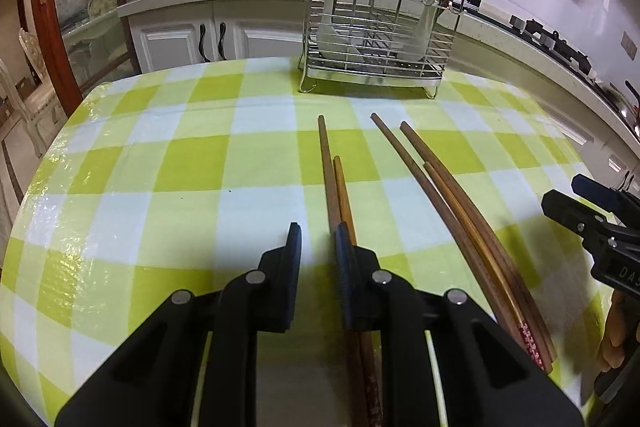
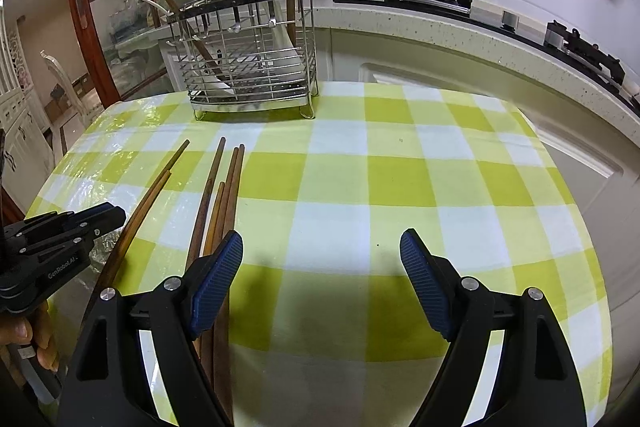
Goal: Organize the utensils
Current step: 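Grasp a wooden chopstick with the left gripper while the right gripper grasps another chopstick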
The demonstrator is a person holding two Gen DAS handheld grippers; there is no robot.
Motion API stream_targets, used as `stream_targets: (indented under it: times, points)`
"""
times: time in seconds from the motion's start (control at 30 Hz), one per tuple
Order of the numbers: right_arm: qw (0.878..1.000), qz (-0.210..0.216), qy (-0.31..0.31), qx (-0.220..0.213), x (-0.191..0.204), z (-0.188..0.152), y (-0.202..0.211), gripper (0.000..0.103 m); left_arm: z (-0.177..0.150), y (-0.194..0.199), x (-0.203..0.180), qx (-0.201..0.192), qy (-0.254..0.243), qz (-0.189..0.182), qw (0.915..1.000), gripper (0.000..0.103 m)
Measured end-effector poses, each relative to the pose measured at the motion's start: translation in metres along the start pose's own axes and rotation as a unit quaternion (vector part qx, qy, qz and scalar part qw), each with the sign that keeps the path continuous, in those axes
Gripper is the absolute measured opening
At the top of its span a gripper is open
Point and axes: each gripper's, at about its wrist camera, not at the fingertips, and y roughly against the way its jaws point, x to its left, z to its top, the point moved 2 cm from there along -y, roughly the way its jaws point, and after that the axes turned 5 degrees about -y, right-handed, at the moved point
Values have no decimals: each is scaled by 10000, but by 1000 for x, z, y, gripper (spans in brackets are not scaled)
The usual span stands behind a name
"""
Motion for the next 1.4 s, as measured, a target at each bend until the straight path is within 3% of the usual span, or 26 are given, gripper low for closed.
stream_targets:
  times: [0.3,0.73,1.4]
  points:
    - [10000,11,22,49,0,0,-4,78,0,-7,-5,87,-78,-17,9999,18]
    - [9994,40,301,172,19,-3,-12,78,-2,-3,15,213,17,330,9992,18]
    - [9970,-170,616,426,32,-3,-38,79,-9,-2,29,166,158,247,9994,18]
